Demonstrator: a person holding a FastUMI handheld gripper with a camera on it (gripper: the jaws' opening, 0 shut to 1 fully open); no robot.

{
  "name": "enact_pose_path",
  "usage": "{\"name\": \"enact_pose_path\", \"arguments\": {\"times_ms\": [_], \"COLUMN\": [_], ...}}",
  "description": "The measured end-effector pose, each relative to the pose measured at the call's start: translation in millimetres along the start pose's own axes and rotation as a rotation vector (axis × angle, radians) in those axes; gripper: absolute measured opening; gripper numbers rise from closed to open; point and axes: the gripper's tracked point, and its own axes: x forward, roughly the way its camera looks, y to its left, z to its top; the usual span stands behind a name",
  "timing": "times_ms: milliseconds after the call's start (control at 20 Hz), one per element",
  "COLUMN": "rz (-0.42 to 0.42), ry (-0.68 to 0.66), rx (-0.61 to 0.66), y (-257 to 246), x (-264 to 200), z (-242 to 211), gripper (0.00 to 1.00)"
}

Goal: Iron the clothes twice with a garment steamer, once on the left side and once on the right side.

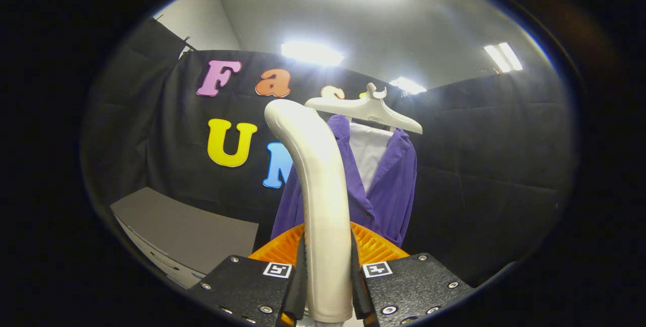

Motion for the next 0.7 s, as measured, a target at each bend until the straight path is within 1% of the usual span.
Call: {"name": "enact_pose_path", "arguments": {"times_ms": [200,450,700], "rz": [-0.061,-0.114,-0.181], "ry": [0.017,0.029,0.034], "rx": [0.002,0.001,0.008], "y": [-3.4,4.8,-0.3], "x": [24.8,51.5,67.4], "z": [-4.2,-4.8,-5.5], "gripper": [0.36,0.36,0.36]}}
